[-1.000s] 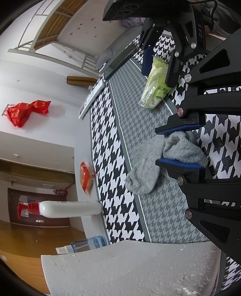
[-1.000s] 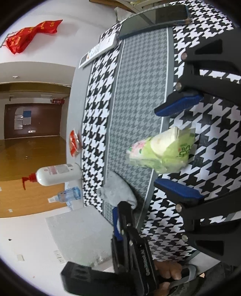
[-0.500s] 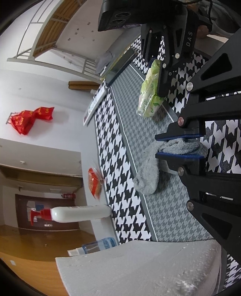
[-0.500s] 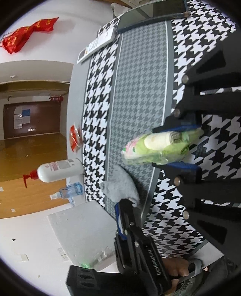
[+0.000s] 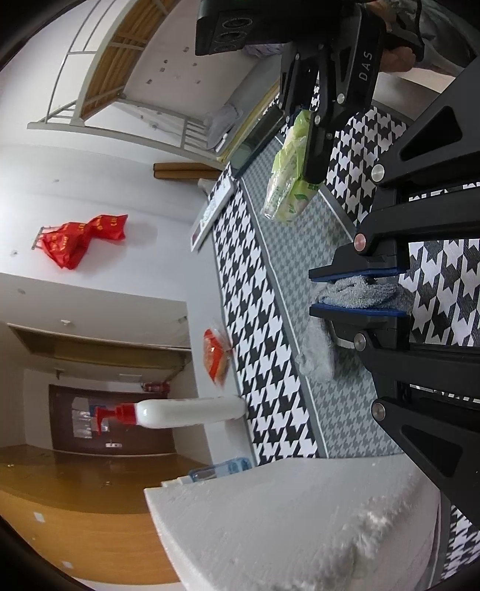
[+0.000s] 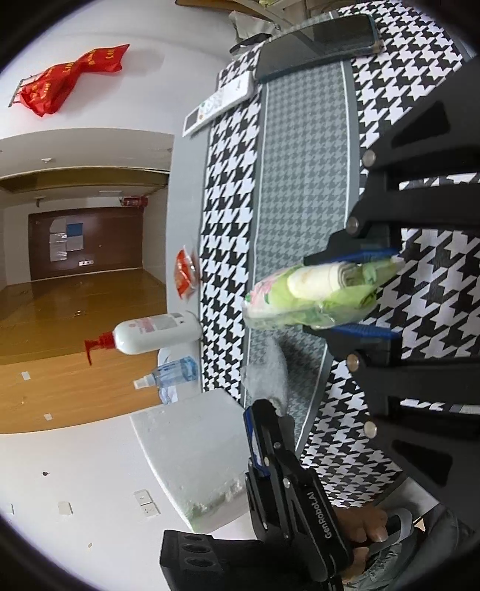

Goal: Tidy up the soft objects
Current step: 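Lift the grey sock and green tissue pack and carry both over the foam box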

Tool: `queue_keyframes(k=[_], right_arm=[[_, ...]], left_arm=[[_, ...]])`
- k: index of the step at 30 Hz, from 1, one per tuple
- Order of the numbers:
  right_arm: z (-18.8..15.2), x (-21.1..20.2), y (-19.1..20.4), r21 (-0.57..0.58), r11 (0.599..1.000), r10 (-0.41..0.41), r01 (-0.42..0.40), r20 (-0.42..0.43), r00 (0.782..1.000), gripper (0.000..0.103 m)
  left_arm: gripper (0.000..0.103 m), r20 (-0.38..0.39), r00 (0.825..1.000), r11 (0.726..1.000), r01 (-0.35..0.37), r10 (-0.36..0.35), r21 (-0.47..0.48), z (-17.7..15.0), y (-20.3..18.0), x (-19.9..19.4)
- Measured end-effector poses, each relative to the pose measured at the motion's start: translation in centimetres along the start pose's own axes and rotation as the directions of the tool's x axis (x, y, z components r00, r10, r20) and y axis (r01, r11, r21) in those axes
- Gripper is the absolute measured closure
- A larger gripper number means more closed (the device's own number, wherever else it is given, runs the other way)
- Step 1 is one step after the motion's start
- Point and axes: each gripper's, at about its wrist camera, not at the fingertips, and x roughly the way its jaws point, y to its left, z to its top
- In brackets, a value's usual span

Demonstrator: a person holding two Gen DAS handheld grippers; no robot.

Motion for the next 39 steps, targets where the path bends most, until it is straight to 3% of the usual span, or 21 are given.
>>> queue_keyframes(k=[12,39], right_arm=[[1.0,-1.8,0.9,-0.005,1.000,0.000,0.000,0.058,0.998,0.071],[3.2,-5.2,3.1,-0.023,1.000,-0.007,0.011,0.169,0.986,0.071]], left_arm=[[0.090,0.010,0.998,0.998,-0.057,0.057,0.004,0.7,0.1,-0.9],[0.090,0.130,0.982,0.989,-0.142,0.135,0.046,2.9,-1.0,-5.9]])
